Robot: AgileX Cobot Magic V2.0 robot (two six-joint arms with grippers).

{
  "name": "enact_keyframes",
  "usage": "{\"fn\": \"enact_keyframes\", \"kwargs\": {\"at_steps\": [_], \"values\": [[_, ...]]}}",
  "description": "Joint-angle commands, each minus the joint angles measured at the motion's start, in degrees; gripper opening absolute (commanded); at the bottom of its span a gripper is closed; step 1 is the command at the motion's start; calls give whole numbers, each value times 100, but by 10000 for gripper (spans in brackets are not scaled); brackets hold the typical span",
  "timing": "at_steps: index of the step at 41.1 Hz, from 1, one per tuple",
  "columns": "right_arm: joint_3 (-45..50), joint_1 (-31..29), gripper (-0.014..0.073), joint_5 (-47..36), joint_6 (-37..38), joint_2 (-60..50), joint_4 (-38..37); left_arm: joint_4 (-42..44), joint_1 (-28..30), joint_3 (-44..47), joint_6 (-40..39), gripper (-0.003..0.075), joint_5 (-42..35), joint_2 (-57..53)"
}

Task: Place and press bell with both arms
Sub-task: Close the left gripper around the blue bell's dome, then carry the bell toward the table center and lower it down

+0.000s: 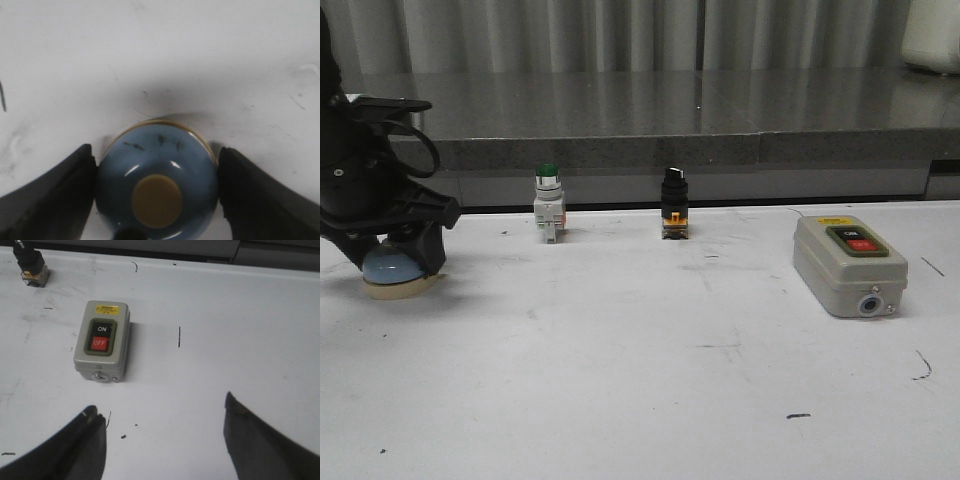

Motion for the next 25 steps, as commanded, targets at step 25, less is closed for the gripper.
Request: {"fn": "enact_keyframes", "kwargs": {"at_steps": [25], "values": [[-212,-31,519,-382,-9,2,30,-98,-2204,-356,0,397,13,-731]]}}
